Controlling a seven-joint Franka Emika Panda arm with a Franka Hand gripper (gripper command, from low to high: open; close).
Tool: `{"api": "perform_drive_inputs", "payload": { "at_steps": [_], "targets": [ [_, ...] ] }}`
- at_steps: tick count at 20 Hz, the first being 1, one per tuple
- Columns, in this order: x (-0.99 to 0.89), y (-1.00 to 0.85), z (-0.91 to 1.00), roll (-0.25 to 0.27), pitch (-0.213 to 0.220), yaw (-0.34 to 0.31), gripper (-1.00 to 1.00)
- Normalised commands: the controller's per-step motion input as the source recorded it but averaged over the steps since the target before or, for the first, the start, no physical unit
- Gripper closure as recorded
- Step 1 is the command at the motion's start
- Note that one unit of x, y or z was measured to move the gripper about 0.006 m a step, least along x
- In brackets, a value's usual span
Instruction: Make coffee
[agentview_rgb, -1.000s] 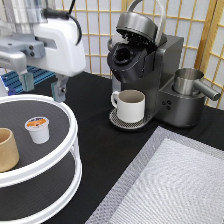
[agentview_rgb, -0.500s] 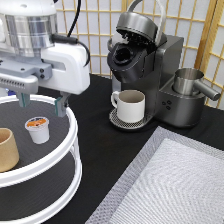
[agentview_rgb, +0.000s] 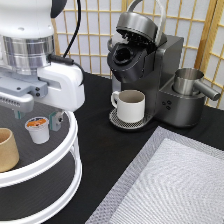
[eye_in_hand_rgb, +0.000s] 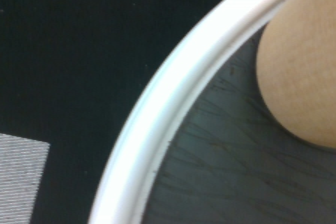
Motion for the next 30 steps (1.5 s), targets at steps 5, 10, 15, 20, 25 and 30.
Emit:
{"api": "perform_drive_inputs", "payload": {
  "at_steps": [5, 10, 15, 20, 25, 30],
  "targets": [
    [-0.28, 0.2, -0.16, 0.0, -0.06, 0.064, -1.0],
    [-0.33, 0.06, -0.24, 0.0, -0.074, 0.064, -1.0],
    [-0.45, -0.13, -0.29, 0.011, -0.08, 0.031, -1.0],
    [-0.37, -0.07, -0.05, 0.001, -0.067, 0.0, -1.0],
    [-0.06, 0.0, 0.06, 0.0, -0.042, 0.0, 1.0],
    [0.0, 0.0, 0.0, 0.0, -0.045, 0.006, 1.0]
  ]
}}
